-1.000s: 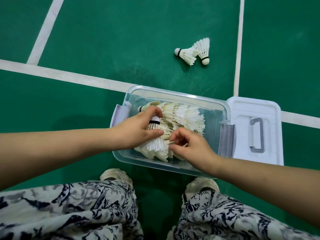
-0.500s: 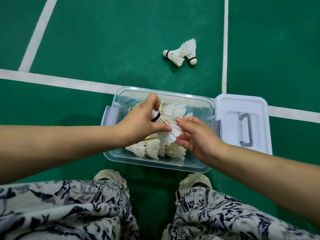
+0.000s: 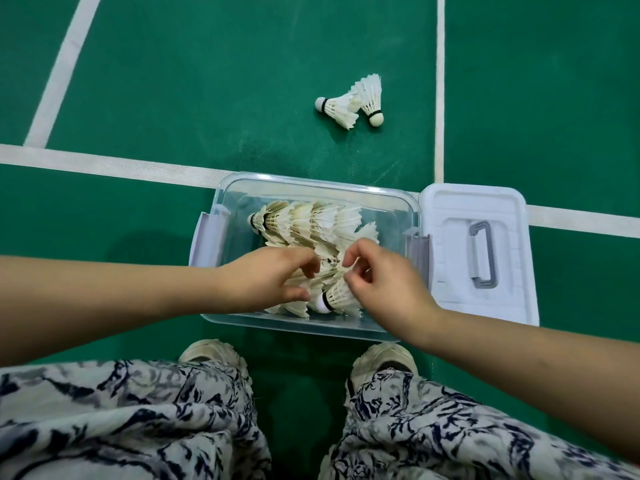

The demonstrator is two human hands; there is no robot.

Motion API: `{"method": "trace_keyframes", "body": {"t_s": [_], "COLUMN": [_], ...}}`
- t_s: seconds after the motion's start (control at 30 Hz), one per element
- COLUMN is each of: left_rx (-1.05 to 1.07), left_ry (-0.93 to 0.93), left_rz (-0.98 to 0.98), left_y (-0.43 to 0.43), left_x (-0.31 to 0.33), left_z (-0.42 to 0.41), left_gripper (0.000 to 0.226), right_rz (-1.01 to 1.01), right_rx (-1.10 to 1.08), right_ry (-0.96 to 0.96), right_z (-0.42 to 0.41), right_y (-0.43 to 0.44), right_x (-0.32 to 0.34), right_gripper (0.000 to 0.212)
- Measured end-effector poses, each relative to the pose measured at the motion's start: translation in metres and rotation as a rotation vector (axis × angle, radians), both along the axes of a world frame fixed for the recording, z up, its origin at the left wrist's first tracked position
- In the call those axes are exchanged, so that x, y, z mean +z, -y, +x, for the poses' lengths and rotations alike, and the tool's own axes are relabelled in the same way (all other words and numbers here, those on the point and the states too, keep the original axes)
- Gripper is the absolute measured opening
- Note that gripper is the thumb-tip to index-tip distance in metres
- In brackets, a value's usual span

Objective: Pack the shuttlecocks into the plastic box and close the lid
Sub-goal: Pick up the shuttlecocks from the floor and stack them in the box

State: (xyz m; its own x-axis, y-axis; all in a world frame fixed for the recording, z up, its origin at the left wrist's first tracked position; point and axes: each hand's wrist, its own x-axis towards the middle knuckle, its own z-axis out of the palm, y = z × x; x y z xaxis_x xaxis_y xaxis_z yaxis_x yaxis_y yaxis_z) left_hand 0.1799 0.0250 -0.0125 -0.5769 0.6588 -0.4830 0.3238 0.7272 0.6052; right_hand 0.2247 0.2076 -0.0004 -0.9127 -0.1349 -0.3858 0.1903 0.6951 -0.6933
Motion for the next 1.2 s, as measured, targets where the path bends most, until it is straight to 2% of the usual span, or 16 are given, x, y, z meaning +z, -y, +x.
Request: {"method": "trace_keyframes", "body": {"t_s": [0.13, 0.23, 0.4, 0.6, 0.87, 1.07, 1.2], "left_rx": [-0.075, -0.067, -0.038, -0.052, -0.018, -0.028, -0.025], "left_ry": [-0.044, -0.043, -0.019, 0.034, 0.036, 0.038, 0.029], "left_rz": [-0.025, -0.006, 0.003, -0.012, 0.008, -0.010, -0.008], "left_y": [0.001, 0.002, 0.004, 0.007, 0.010, 0.011, 0.011], "left_x": [0.000, 0.001, 0.001, 0.001, 0.004, 0.003, 0.005], "left_z": [-0.002, -0.002, -0.005, -0.005, -0.005, -0.003, -0.005], "left_gripper": [0.029, 0.029, 0.030, 0.031, 0.031, 0.034, 0.031], "right_rz": [-0.024, -0.134, -0.237, -0.251, -0.509, -0.393, -0.313], "right_rx": [-0.046, -0.156, -0.262, -0.278, -0.460, -0.323, -0.285], "right_ry": [0.094, 0.172, 0.276, 0.338, 0.451, 0.492, 0.463], "right_z": [0.003, 0.004, 0.003, 0.001, 0.003, 0.000, -0.002], "right_y": [0.004, 0.009, 0.013, 0.016, 0.020, 0.025, 0.022], "right_x": [-0.012, -0.019, -0.029, -0.034, -0.033, -0.036, -0.035], "right_gripper": [0.025, 0.031, 0.032, 0.031, 0.033, 0.037, 0.025]}}
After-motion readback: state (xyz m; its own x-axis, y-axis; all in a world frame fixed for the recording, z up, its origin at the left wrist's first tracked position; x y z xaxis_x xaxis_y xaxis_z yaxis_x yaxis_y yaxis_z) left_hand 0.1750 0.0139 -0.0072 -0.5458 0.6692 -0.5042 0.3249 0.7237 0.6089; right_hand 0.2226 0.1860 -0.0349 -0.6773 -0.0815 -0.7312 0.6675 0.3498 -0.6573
